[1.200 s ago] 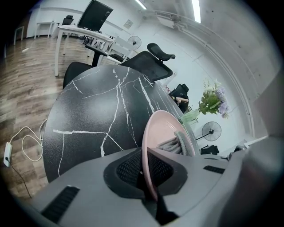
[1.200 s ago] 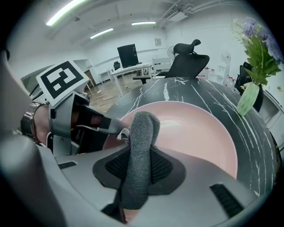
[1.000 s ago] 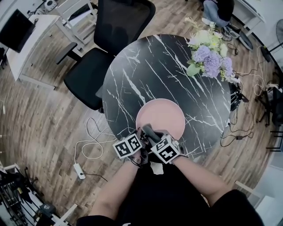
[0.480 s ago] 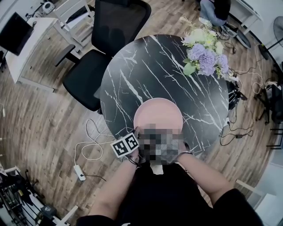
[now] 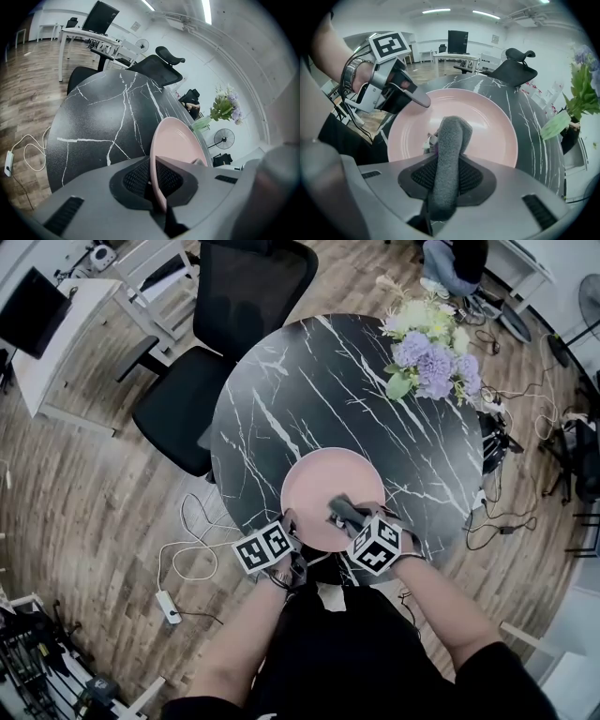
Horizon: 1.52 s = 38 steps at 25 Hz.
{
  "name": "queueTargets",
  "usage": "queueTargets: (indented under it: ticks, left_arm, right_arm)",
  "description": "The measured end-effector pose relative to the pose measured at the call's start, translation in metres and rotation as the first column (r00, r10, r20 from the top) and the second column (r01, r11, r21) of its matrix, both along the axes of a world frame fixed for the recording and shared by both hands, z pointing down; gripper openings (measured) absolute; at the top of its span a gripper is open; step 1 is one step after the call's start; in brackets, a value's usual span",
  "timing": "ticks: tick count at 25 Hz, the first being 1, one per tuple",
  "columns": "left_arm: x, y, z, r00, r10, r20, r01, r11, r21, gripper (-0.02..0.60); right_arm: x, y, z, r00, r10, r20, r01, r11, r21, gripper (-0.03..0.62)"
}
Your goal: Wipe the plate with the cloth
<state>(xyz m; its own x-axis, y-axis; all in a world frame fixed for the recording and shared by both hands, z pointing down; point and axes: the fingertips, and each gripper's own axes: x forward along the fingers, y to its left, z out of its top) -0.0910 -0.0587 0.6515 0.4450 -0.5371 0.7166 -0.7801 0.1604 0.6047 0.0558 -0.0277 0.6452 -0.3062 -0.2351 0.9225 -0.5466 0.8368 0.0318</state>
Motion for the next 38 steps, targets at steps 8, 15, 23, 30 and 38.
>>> queueTargets:
  ticks: [8,15,23,30,38]
  left_arm:
    - [0.001,0.0,-0.001,1.0,0.015,0.009,-0.015,1.0,0.012,0.032]
    - [0.001,0.0,-0.001,1.0,0.023,0.016,-0.024,1.0,0.017,0.032]
    - [0.003,-0.002,-0.001,0.998,0.045,0.042,-0.046,0.998,0.03,0.034]
    - [0.004,-0.004,-0.001,0.984,0.116,0.138,-0.121,0.992,0.03,0.054]
    - [0.008,-0.008,-0.018,0.94,0.176,0.294,-0.215,0.97,0.108,0.166]
  right_arm:
    - [0.026,-0.032,-0.001,0.996,0.024,-0.081,-0.017,0.995,0.094,0.11]
    - [0.035,-0.056,-0.001,0.985,0.016,-0.169,0.022,0.974,0.224,0.11]
    - [0.041,-0.086,-0.01,0.986,0.129,-0.103,-0.094,0.951,0.295,0.11]
    - [0.049,-0.105,-0.031,0.927,0.325,0.189,-0.363,0.905,0.222,0.11]
    - [0.058,-0.11,-0.078,0.799,0.353,0.486,-0.455,0.884,0.106,0.11]
